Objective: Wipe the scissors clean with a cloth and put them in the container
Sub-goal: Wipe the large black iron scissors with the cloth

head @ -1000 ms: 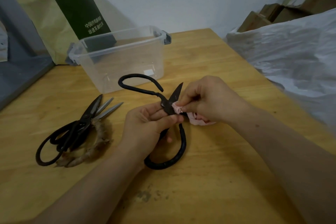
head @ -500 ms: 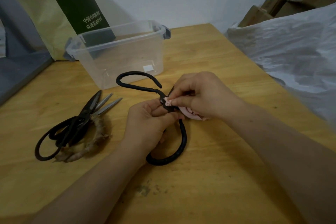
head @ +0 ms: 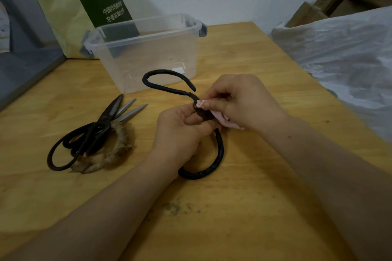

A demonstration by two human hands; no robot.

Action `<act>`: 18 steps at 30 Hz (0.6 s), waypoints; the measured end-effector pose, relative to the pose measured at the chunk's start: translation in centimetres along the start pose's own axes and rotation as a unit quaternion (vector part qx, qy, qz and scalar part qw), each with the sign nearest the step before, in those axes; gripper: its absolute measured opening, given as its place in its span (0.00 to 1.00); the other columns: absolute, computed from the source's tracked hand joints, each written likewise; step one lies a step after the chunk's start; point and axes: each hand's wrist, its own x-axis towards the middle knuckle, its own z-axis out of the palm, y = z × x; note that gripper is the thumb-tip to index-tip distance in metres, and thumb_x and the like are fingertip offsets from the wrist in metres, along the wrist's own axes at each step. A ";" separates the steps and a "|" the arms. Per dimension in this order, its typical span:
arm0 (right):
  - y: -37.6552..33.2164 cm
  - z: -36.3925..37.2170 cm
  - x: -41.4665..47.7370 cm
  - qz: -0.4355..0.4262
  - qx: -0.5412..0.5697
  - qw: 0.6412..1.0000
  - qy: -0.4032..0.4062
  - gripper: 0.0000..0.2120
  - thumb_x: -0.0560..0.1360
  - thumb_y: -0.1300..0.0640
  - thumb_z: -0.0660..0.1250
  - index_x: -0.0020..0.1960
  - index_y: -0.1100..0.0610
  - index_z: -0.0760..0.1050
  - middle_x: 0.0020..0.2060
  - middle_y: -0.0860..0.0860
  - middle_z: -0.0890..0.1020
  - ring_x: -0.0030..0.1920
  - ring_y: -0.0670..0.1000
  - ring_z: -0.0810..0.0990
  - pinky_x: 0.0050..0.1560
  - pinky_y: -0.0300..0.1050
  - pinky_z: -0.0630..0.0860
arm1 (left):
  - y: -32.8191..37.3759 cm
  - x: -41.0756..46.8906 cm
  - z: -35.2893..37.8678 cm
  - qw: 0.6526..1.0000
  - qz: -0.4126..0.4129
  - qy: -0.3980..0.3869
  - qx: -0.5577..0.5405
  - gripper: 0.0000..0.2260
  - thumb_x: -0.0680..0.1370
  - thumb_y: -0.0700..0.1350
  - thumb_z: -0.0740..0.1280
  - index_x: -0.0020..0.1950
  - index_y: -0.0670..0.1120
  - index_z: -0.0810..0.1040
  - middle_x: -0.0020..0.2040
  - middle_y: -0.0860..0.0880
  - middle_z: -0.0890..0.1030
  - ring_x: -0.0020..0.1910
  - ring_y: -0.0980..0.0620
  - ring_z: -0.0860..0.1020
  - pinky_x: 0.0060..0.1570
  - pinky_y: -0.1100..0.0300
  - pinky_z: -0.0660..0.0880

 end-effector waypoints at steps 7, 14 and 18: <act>1.4 -0.5 -0.1 0.091 -0.080 0.991 0.061 0.05 0.75 0.54 0.68 0.45 0.52 0.82 0.41 0.51 0.84 0.42 0.48 0.79 0.44 0.42 0.75 | 0.2 -0.1 0.2 1.000 0.005 -0.007 -0.009 0.12 0.72 0.33 0.71 0.49 0.48 0.81 0.43 0.46 0.85 0.28 0.53 0.74 0.19 0.69 0.64; -0.2 0.8 0.0 -0.017 -0.034 0.999 0.018 0.03 0.72 0.51 0.71 0.44 0.48 0.83 0.43 0.43 0.80 0.47 0.46 0.78 0.52 0.47 0.76 | -0.1 0.1 0.2 0.999 0.033 -0.003 0.006 0.11 0.73 0.29 0.67 0.47 0.44 0.81 0.39 0.38 0.82 0.22 0.64 0.71 0.23 0.74 0.66; -0.2 0.8 0.6 0.040 -0.055 0.996 0.052 0.04 0.73 0.50 0.70 0.42 0.49 0.82 0.39 0.44 0.80 0.45 0.46 0.78 0.46 0.44 0.76 | -0.1 0.0 0.3 0.999 0.036 -0.005 -0.001 0.13 0.72 0.30 0.69 0.47 0.47 0.81 0.32 0.50 0.83 0.22 0.66 0.71 0.24 0.76 0.65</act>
